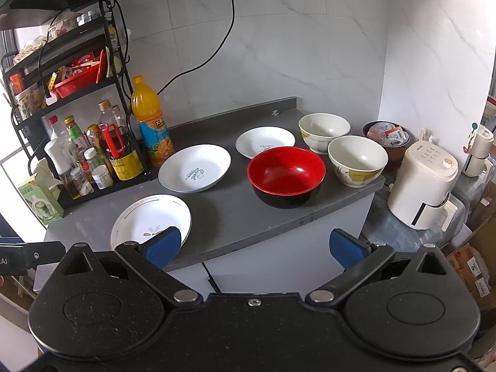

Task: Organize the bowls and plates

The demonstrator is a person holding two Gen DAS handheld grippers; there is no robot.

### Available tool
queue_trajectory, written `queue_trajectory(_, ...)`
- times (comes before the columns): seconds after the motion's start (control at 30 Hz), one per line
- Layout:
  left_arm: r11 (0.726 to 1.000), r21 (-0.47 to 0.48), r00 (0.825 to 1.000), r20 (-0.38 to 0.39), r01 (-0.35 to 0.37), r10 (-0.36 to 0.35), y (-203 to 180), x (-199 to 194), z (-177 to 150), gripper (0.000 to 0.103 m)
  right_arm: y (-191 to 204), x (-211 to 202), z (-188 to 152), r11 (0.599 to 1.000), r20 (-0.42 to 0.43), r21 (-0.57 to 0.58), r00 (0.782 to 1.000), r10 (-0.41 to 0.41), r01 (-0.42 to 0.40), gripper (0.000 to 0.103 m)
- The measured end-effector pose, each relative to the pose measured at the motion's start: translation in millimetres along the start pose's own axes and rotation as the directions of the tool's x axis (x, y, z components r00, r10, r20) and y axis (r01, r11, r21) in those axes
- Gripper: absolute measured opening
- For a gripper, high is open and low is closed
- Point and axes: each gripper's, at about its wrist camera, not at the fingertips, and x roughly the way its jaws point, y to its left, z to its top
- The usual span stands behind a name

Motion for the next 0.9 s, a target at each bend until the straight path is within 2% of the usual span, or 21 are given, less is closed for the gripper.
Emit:
queue_trajectory(0.43, 0.999, -0.03, 1.0, 0.0, -0.025, 0.025, -27.0, 9.5, 6.9, 0.102, -31.9, 10.9, 10.7, 0.999, -0.005, -0.001, 0.999, 0.054, -0.054, 0.103)
queue_trajectory(0.9, 0.997, -0.07, 0.999, 0.014, -0.028, 0.029, -90.1, 36.1, 18.0, 0.101, -95.4, 28.7, 26.1, 0.994, -0.014, -0.002, 0.994, 0.108, -0.108, 0.103)
